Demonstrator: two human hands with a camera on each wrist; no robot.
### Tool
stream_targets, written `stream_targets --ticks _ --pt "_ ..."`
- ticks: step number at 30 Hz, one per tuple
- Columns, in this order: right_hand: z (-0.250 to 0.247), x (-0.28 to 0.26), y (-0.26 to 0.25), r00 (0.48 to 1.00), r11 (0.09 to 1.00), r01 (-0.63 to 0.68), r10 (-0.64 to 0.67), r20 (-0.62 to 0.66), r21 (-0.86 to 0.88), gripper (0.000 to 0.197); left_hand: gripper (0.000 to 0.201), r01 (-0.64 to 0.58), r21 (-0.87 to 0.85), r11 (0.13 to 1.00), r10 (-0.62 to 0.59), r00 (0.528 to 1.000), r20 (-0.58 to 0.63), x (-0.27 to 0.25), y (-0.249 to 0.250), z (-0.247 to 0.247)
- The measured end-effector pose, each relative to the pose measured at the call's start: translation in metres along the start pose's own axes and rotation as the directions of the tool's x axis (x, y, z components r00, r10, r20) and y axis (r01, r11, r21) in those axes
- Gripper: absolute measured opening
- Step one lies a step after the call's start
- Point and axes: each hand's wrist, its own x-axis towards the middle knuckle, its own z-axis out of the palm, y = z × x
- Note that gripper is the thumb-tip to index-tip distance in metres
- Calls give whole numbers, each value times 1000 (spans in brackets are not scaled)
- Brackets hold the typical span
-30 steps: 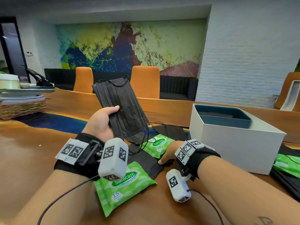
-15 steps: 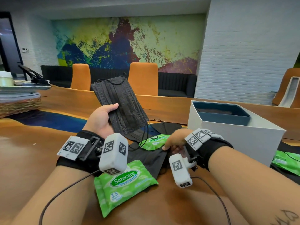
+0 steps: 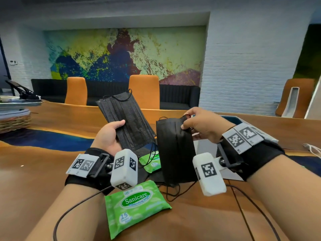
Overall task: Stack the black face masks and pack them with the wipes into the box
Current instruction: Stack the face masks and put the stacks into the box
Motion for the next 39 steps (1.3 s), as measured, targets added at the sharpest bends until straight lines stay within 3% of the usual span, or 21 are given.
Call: stream_targets --ticks 4,11,14,17,21,29,33,39 --pt "-24 -12 -1 998 982 50 -44 -39 180 19 28 32 -8 999 -32 999 -5 8 -13 1" --pt "-55 -13 17 970 980 137 -102 -222 147 24 31 128 25 992 -127 992 -21 19 -41 4" --pt "-55 -14 34 979 989 100 -78 -186 113 28 32 180 88 980 -180 984 -15 21 -51 5" --pt "-44 -11 49 987 976 69 -37 -157 206 25 31 193 134 972 -192 981 -20 24 -57 7" --pt "-32 -6 55 983 921 160 -114 -146 355 22 31 204 145 968 -204 979 -10 23 -59 8" --pt "-20 -8 54 950 774 312 -251 -186 551 24 37 228 82 970 -227 974 -18 24 -63 3" --pt "-10 -10 59 951 791 299 -295 -95 534 25 41 222 55 973 -224 974 23 26 -66 6" --pt "1 -5 68 952 780 287 -299 -73 555 24 46 181 -56 982 -179 983 35 29 -65 5"
